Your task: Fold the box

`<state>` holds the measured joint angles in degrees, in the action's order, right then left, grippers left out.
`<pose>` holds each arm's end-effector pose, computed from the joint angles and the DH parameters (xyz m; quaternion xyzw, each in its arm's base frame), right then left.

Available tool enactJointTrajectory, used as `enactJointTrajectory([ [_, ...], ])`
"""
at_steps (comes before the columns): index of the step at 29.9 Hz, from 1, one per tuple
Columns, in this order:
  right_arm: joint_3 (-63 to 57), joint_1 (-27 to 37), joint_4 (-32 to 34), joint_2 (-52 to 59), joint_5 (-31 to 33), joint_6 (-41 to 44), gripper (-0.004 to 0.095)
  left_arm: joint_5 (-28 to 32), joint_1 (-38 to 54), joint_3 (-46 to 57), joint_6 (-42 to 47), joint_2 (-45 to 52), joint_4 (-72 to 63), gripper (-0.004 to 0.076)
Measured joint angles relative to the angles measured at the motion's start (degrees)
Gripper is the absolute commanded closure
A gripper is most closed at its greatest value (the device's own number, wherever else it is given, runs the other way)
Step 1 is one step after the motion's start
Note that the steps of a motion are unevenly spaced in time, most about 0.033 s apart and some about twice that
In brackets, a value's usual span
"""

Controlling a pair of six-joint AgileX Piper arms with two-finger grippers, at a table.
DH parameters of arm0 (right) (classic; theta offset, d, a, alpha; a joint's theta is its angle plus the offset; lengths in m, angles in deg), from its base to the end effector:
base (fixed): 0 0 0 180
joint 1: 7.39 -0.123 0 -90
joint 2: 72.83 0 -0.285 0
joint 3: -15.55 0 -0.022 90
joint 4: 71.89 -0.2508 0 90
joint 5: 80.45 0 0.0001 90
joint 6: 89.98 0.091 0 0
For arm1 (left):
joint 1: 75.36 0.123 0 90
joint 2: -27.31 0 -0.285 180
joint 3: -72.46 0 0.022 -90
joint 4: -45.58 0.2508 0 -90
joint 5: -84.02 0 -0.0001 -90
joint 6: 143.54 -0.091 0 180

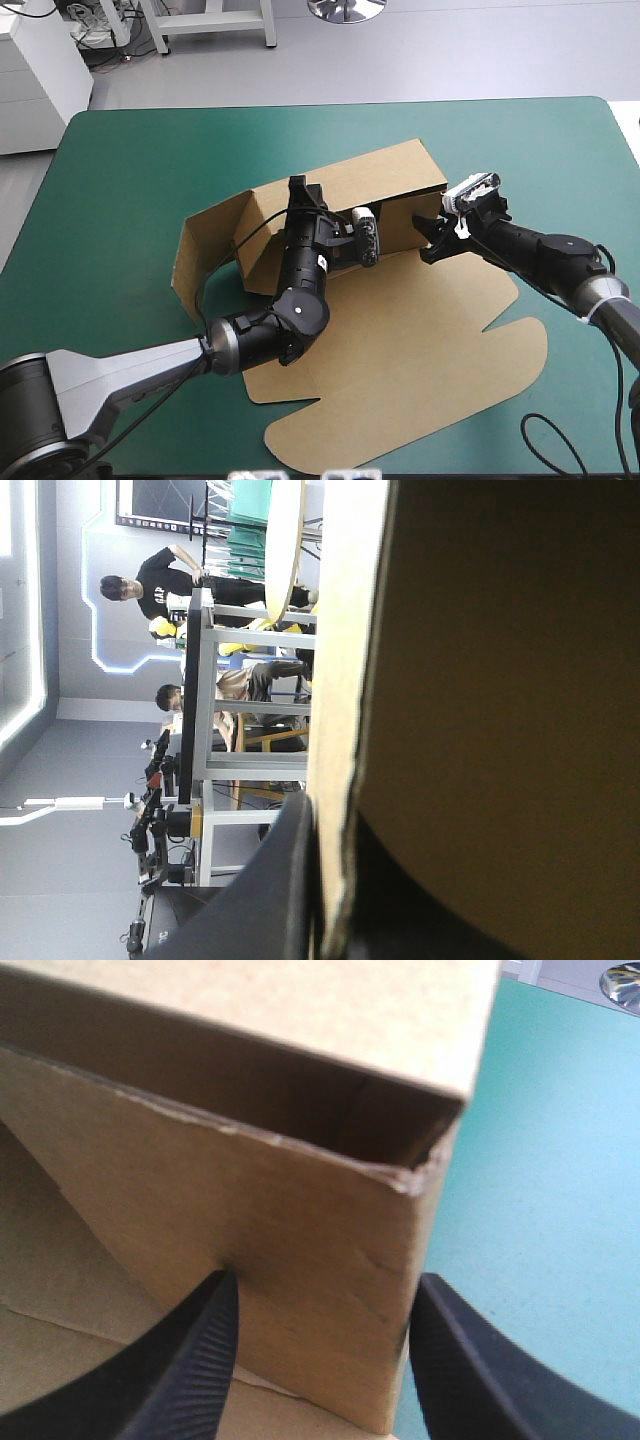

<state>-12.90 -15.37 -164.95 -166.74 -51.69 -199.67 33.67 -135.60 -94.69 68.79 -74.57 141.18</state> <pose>0.3026 0.0867 0.2510 -0.2963 0.7975 0.1806 0.4936 0.2349 -0.2702 0.2989 0.5436 0.5512 0.3702 0.5134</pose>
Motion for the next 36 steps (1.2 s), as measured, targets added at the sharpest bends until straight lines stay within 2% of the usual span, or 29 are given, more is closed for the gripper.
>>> enactJointTrajectory([
  [5, 0.1, 0.0, -0.3, -0.3, -0.1, -0.2, 0.0467, 0.1, 0.0, 0.0, 0.0, 0.0, 0.0, 0.0734],
  [7, 0.1, -0.1, -0.4, -0.4, -0.3, -0.2, 0.0608, 0.1, 0.0, 0.0, 0.0, 0.0, 0.0, 0.0734],
  [10, 0.5, -0.1, -1.1, -0.6, -1.6, -1.0, 0.09, 0.1, 0.0, 0.0, -0.1, 0.0, 0.0, 0.0734],
  [11, 0.5, -0.1, -1.6, -0.6, -2.2, -1.4, 0.0924, 0.1, 0.0, 0.0, -0.4, 0.0, 0.0, 0.0734],
  [17, 0.6, -0.1, -2.8, -0.6, -3.3, -2.5, 0.0924, 0.0, 0.0, 0.0, -0.9, 0.0, 0.0, 0.0734],
  [23, 0.6, -0.1, -3.6, -0.6, -3.3, -2.9, 0.0917, 0.0, 0.0, 0.0, -0.9, 0.0, 0.0, 0.0734],
  [25, 0.6, -0.1, -4.1, -0.6, -3.3, -3.5, 0.0886, 0.0, 0.0, 0.0, -0.9, 0.0, 0.0, 0.0734],
  [27, 0.6, -0.1, -4.3, -0.6, -3.3, -3.9, 0.0813, 0.0, 0.0, 0.0, -0.9, 0.0, 0.0, 0.0734],
  [32, 0.6, -0.1, -4.5, -0.6, -2.9, -4.5, 0.0521, 0.1, 0.0, 0.0, -0.9, 0.0, 0.0, 0.0734],
  [34, 0.6, -0.1, -4.5, -0.6, -2.5, -4.8, 0.0456, 0.3, 0.0, 0.0, -0.9, 0.0, 0.1, 0.0734],
  [36, 0.6, -0.1, -4.7, -0.6, -2.4, -5.8, 0.0443, 1.1, 0.0, 0.0, -0.9, 0.0, 0.2, 0.0734],
])
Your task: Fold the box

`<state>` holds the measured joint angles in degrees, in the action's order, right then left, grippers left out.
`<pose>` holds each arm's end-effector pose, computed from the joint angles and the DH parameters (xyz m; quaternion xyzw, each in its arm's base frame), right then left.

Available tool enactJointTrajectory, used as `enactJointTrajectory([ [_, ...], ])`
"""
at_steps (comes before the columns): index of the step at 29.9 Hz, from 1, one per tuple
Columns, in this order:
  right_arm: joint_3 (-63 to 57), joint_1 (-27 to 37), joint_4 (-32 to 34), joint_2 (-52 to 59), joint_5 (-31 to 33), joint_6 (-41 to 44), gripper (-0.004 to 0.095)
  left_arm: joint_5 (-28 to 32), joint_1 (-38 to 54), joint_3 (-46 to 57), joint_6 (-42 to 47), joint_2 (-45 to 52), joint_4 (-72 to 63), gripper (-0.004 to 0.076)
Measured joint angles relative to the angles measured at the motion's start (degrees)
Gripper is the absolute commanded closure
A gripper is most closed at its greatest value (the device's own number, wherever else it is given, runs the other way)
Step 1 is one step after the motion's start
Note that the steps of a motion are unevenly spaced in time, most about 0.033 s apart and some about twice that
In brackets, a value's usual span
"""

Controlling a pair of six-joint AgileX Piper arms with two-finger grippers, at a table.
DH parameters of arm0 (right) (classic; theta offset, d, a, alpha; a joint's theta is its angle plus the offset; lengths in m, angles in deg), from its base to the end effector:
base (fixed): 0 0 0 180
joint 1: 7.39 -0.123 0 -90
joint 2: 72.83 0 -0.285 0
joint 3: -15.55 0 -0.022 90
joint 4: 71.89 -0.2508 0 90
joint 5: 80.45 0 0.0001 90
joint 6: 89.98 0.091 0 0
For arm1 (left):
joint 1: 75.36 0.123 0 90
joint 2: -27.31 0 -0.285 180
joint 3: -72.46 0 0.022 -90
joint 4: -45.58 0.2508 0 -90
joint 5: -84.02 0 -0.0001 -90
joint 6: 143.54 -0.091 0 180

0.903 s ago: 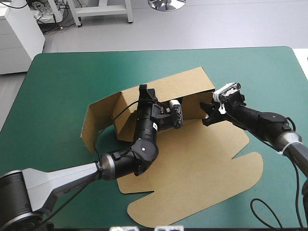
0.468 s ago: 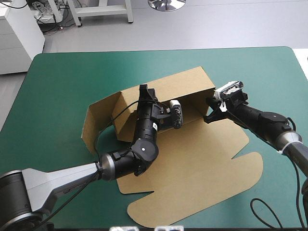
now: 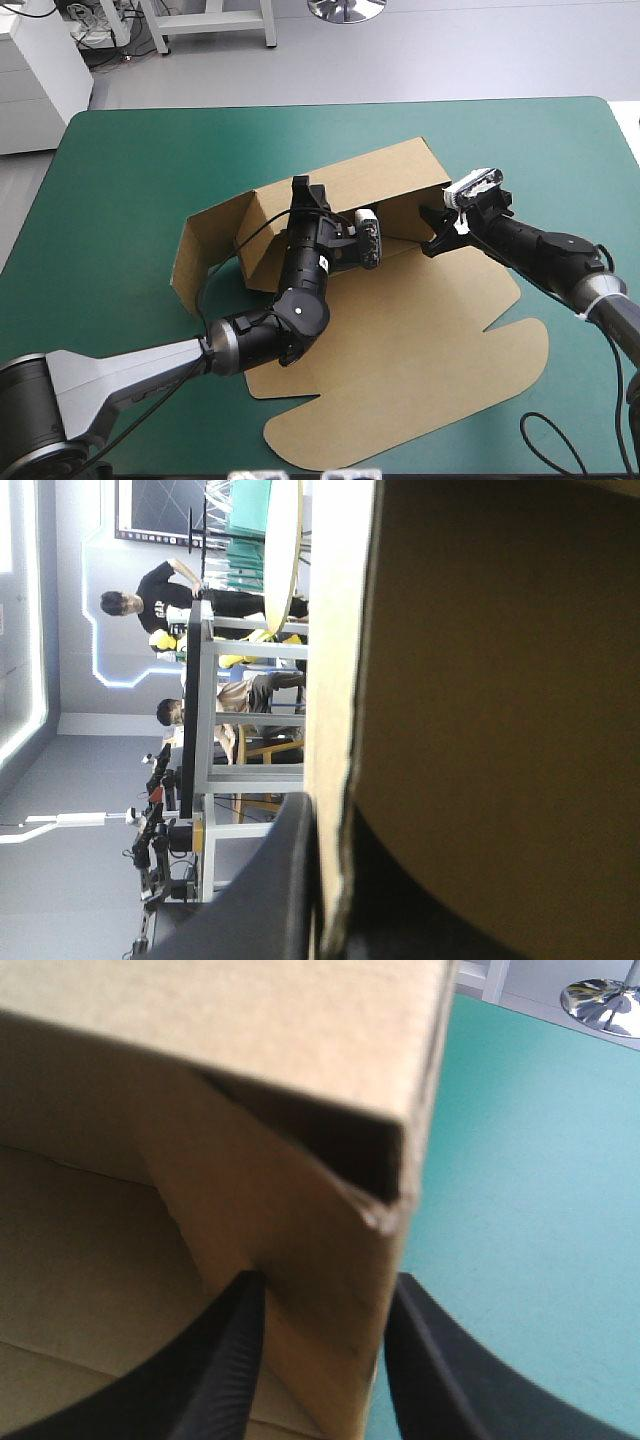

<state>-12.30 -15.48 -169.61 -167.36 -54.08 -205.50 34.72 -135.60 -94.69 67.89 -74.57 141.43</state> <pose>0.3090 0.0845 0.2523 -0.2940 0.7927 0.1554 0.5110 0.2346 -0.2719 0.2986 0.5536 0.5429 0.3683 0.5128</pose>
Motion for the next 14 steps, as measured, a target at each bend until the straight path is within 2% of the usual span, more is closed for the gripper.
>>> enactJointTrajectory([
  [6, 1.2, 0.0, -0.1, -1.3, 0.3, -1.4, 0.0446, 1.1, 0.0, 0.0, 0.0, 0.0, 0.3, 0.0734],
  [8, 1.8, -0.1, -0.2, -2.5, 0.6, -1.4, 0.048, 1.3, 0.0, 0.0, 0.0, 0.0, 0.4, 0.0734],
  [9, 2.0, -0.1, -0.3, -3.1, 0.7, -1.4, 0.0515, 1.5, 0.0, 0.0, 0.0, 0.0, 0.4, 0.0734],
  [11, 2.4, -0.2, -0.8, -4.4, 1.1, -1.3, 0.0671, 1.5, 0.0, 0.0, -0.1, 0.0, 0.3, 0.0734],
  [13, 2.5, -0.2, -1.4, -5.3, 1.1, -1.2, 0.0873, 1.3, 0.0, 0.0, -0.1, 0.0, 0.2, 0.0734],
  [14, 2.7, -0.2, -2.0, -5.7, 1.1, -1.2, 0.0923, 1.2, 0.0, 0.0, -0.2, 0.0, 0.0, 0.0734],
])
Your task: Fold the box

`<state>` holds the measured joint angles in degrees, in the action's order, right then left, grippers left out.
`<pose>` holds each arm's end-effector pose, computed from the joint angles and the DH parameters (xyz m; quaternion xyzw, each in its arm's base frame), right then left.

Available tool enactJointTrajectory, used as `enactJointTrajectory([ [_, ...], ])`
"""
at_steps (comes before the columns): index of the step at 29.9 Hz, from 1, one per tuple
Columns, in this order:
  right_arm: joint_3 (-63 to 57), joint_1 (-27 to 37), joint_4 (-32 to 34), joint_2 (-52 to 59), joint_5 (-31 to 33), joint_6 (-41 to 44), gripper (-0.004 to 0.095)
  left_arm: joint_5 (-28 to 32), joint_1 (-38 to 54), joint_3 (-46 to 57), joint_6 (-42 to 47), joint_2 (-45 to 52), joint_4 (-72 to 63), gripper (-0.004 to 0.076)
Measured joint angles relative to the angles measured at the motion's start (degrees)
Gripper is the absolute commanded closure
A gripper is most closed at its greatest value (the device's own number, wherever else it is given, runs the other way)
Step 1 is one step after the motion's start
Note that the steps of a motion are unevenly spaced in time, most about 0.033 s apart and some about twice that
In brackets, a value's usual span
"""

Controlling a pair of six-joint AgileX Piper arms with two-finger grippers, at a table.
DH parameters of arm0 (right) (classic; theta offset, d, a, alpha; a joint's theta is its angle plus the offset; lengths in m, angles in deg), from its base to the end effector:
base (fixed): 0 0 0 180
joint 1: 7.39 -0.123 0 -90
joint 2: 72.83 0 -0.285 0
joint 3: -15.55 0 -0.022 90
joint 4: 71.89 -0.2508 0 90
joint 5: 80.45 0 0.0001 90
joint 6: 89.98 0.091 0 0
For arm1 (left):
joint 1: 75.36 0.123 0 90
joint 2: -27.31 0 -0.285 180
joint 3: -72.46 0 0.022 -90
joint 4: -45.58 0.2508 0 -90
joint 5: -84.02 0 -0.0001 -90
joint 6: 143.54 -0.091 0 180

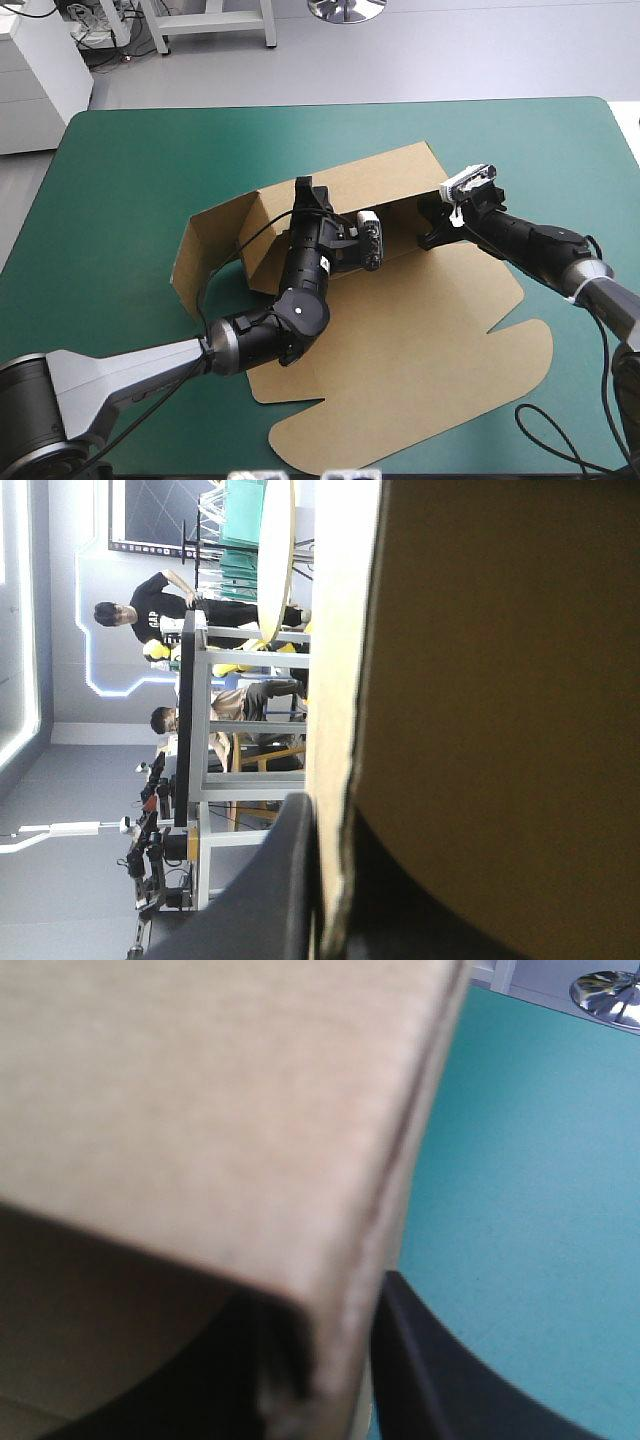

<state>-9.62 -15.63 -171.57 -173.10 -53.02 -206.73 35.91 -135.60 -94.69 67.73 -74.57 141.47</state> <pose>0.3283 0.0894 0.2349 -0.2897 0.8012 0.1701 0.4953 0.2341 -0.2736 0.2979 0.5605 0.5393 0.3614 0.5142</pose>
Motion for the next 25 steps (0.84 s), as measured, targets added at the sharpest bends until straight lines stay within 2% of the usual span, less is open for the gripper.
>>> enactJointTrajectory([
  [9, 0.4, 0.3, -0.8, -0.6, 0.0, -0.2, 0.0923, -0.3, 0.0, 0.0, -0.1, 0.0, -0.2, 0.0715],
  [12, 0.4, 0.3, -0.8, -0.6, 0.0, -0.2, 0.0923, -0.1, 0.0, 0.0, -0.1, 0.0, -0.2, 0.0627],
  [14, 0.5, 0.3, -0.8, -0.7, 0.0, -0.2, 0.0923, 1.2, -0.2, 0.0, 0.0, 0.1, 0.0, 0.0524],
  [16, 0.5, 0.3, -0.8, -0.7, 0.4, 0.1, 0.0923, 2.8, -0.5, 0.0, 0.2, 0.1, 0.4, 0.0383],
  [19, 0.6, 0.3, -0.8, -0.9, 0.4, 1.1, 0.0923, 4.5, -0.8, 0.0, 0.2, 0.1, 0.8, 0.0231],
  [21, 0.9, 0.3, -0.5, -0.9, 0.3, 1.6, 0.0923, 5.0, -0.8, 0.0, 0.2, 0.1, 1.2, 0.0203],
  [25, 2.6, -0.3, 1.0, -1.2, -1.2, 4.2, 0.0923, 5.5, -0.8, 0.0, 0.2, 0.1, 1.4, 0.0211],
])
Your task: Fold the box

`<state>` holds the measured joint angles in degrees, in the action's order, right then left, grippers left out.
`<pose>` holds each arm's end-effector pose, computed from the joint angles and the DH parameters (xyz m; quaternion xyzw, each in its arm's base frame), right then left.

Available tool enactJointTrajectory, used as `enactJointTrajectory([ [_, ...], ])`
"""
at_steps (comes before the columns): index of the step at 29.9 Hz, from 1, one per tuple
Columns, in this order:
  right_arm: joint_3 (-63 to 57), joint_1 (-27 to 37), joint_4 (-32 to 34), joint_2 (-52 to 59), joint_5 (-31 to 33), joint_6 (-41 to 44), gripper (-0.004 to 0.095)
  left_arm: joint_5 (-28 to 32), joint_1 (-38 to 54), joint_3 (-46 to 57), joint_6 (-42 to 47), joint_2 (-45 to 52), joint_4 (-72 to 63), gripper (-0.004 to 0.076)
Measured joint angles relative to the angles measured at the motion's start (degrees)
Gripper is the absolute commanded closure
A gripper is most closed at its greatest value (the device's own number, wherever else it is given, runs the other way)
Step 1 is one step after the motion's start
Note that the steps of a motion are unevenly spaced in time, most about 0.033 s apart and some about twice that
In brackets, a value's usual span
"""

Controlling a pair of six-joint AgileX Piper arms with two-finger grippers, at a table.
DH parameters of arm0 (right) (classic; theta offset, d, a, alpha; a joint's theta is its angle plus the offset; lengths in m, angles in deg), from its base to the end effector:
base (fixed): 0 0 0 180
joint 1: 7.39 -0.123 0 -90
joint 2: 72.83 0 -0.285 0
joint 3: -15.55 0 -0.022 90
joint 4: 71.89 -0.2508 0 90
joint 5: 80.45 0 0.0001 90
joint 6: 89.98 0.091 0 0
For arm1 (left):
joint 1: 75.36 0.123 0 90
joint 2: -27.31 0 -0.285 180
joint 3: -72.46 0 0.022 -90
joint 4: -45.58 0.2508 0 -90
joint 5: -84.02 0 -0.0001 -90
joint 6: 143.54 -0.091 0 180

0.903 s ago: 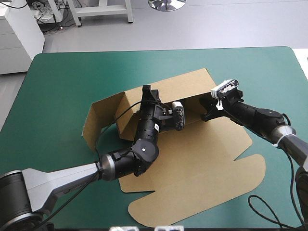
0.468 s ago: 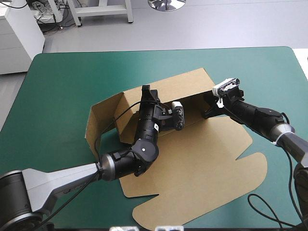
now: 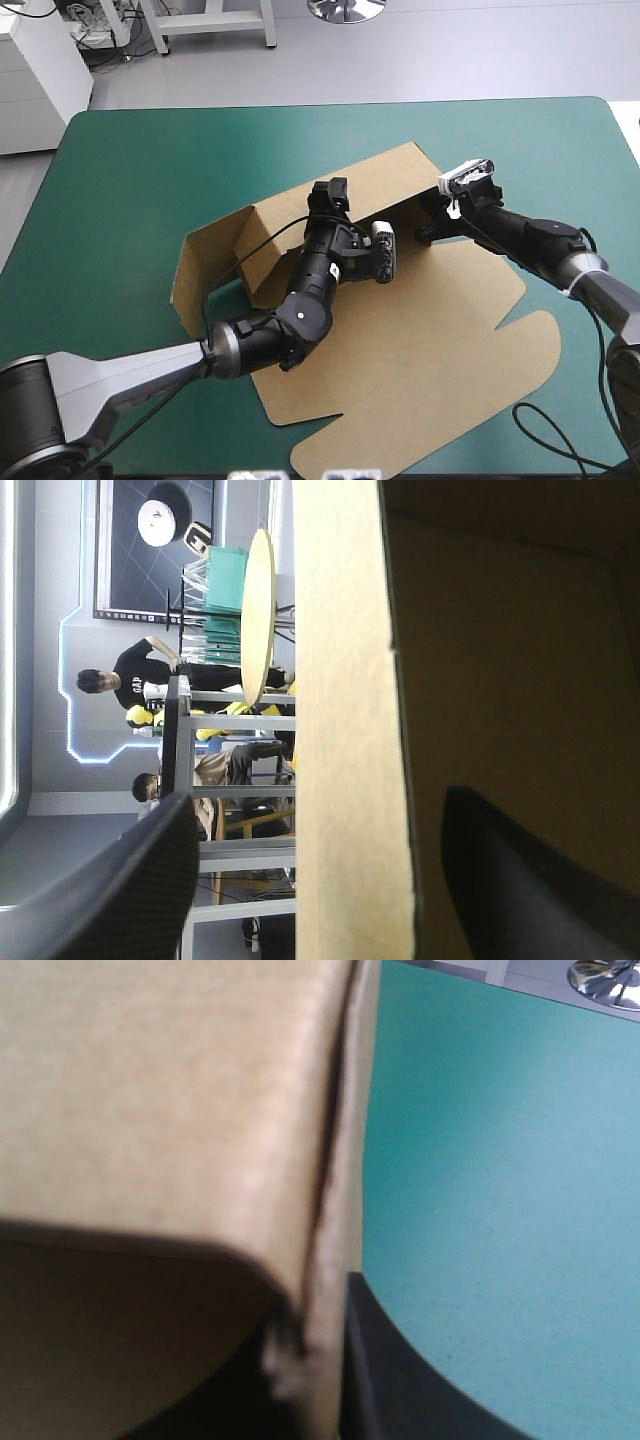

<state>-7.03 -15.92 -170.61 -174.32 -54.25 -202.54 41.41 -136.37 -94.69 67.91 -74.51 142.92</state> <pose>0.3381 0.0910 0.2394 -0.2668 0.8077 0.1751 0.4957 0.2278 -0.2849 0.2965 0.5923 0.5134 0.3262 0.5285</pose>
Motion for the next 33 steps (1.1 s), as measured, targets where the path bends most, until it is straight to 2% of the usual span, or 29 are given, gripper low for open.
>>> enactJointTrajectory([
  [5, 3.1, -0.5, 1.8, -0.5, -1.8, 3.6, 0.0923, 0.1, -0.4, 0.0, 0.0, 0.0, 0.0, 0.0211],
  [16, 7.4, -0.5, 1.4, -0.5, -9.0, 7.9, 0.0923, -0.1, -5.6, 0.0, 0.2, 0.0, 0.0, 0.0211],
  [22, 7.5, -0.5, 1.9, -0.5, -13.8, 10.9, 0.0923, -2.6, -6.6, 0.0, 0.2, 0.0, 0.0, 0.0211],
  [26, 8.1, -0.5, 6.6, -0.5, -16.1, 16.7, 0.0922, -3.2, -7.1, 0.0, 0.2, 0.0, 0.0, 0.0211],
  [30, 9.8, -0.5, 14.2, -0.5, -16.7, 24.4, 0.0921, -3.7, -7.2, 0.0, 0.2, 0.0, -1.4, 0.0217],
  [31, 10.2, -0.5, 16.1, -0.5, -16.7, 26.3, 0.0921, -4.0, -7.2, 0.0, 0.2, 0.0, -2.1, 0.0232],
  [33, 10.7, -0.5, 19.3, -0.5, -16.7, 29.6, 0.0921, -4.7, -7.2, 0.0, 0.2, 0.0, -3.5, 0.0337],
])
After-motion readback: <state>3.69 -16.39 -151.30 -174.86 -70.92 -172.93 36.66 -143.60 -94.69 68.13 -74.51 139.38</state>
